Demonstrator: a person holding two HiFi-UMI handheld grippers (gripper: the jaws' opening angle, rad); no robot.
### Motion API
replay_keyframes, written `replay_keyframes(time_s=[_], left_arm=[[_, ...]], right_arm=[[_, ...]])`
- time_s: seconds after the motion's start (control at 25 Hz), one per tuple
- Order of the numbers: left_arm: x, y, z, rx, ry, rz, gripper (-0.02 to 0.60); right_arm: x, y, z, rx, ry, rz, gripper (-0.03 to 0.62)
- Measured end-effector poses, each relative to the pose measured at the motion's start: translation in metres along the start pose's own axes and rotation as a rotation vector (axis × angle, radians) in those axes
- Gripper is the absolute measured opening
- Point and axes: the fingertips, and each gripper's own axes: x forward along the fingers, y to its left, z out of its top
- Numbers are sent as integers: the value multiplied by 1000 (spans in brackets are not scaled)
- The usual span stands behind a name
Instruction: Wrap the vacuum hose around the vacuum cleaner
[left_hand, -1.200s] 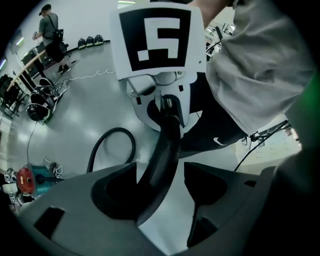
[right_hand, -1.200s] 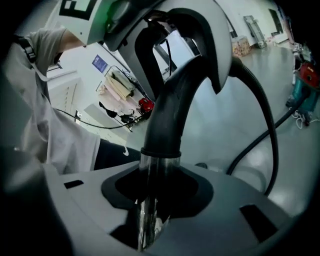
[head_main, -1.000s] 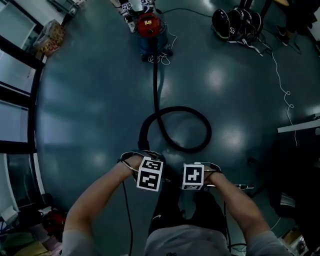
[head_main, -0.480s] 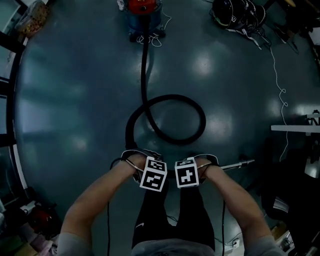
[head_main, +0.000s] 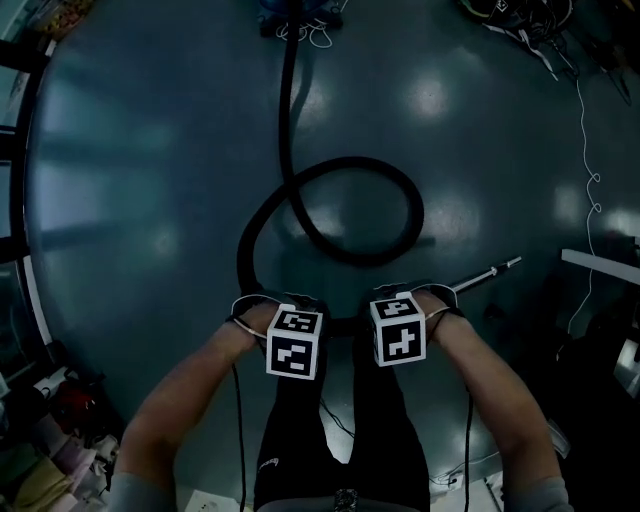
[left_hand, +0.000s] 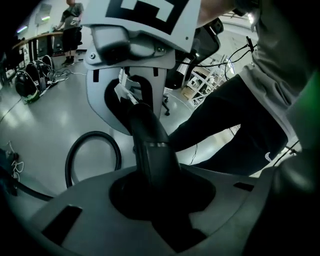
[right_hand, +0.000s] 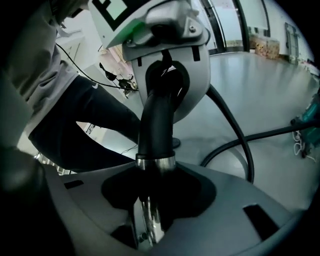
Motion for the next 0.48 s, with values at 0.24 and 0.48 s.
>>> replay_keyframes(time_s=[0.24,0.48], left_arm=[[10,28,10,-37,31,46,109],[27,50,-3,-103,91,65,109]], right_arm=[[-1,-24,-27,-30,-37,-131,138],[-13,-50,-74,54,-20,-262,198]])
